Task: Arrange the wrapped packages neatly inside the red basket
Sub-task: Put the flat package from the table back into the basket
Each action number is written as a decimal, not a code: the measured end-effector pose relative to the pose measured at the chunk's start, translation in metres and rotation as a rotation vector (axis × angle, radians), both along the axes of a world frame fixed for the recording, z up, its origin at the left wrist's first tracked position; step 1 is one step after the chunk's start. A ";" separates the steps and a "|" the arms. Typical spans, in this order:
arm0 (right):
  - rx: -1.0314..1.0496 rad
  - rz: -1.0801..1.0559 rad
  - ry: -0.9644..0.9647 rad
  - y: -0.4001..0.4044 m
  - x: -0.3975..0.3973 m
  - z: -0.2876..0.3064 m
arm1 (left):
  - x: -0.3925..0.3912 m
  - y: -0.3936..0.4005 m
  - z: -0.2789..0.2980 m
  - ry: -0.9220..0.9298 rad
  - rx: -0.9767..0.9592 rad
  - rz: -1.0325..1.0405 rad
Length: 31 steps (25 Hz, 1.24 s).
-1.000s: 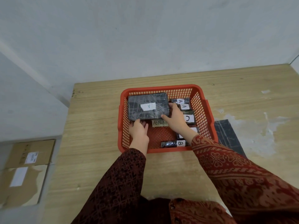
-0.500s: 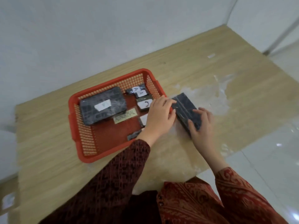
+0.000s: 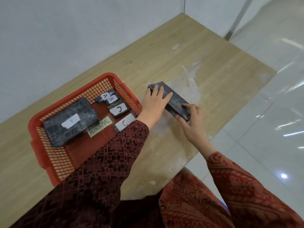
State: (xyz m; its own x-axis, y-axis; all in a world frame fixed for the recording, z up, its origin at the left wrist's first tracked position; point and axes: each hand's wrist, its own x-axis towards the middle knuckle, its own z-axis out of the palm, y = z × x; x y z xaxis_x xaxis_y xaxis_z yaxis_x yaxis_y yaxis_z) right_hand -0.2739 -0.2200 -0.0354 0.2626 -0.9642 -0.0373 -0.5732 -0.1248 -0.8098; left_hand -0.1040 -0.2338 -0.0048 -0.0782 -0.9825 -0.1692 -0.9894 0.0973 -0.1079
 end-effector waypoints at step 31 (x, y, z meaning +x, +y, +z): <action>0.045 0.660 0.098 0.067 0.199 0.018 | 0.105 0.248 -0.010 0.567 -0.647 1.304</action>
